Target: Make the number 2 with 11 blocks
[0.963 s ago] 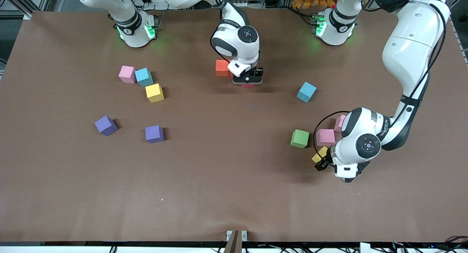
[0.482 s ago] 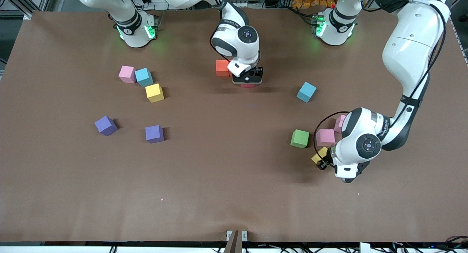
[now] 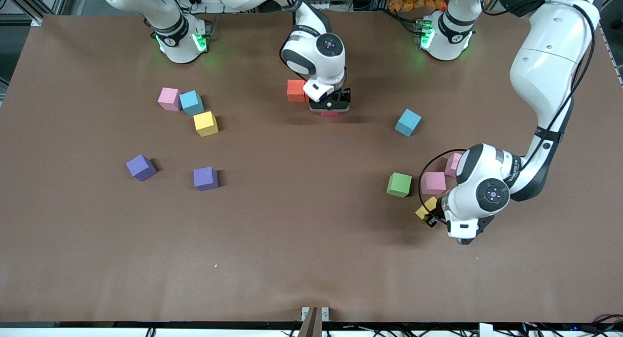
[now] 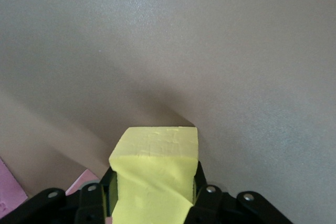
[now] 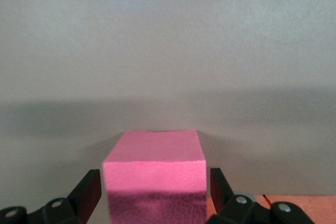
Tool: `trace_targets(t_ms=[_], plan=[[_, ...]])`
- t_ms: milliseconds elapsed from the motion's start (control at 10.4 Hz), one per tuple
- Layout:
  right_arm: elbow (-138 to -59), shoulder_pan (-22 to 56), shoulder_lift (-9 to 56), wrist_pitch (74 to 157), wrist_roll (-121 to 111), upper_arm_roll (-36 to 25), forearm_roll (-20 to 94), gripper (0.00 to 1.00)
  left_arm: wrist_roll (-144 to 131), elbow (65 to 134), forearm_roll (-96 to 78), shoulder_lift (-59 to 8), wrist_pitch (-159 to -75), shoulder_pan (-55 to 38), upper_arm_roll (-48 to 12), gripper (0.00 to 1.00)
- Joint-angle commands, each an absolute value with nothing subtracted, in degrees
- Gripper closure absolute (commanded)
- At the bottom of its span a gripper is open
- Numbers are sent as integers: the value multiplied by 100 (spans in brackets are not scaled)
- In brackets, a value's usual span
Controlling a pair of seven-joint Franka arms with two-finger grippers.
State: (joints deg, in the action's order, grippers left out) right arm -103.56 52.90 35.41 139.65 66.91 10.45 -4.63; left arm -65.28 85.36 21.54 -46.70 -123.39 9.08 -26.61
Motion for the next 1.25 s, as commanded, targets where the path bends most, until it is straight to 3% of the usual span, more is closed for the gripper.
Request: trace_targets(t_ms=[0,385,771,963,1156], plan=[[-10424,5186,3122,13659,6671,1037,-395,0,-6513,8499,2364,-4475,-12305,861,-2689,52],[-10555,4625,2287,12860,5741,1046,-387,0,-6101,8578,2364,-4097,-11761,914,-3189,53],[-11390,3554,1136,12527,4602,1037,-387,0,-5871,9244,2364,-3465,-11321,870,-4023,53],[-11434,2965,933,12086,3486,1037,-387,0,-5941,9622,2425,-3227,-11320,573,-4262,52],[-11976,2524,512,12032,2527,1037,-395,0,-5950,9781,2443,-3234,-11355,90,-4315,52]])
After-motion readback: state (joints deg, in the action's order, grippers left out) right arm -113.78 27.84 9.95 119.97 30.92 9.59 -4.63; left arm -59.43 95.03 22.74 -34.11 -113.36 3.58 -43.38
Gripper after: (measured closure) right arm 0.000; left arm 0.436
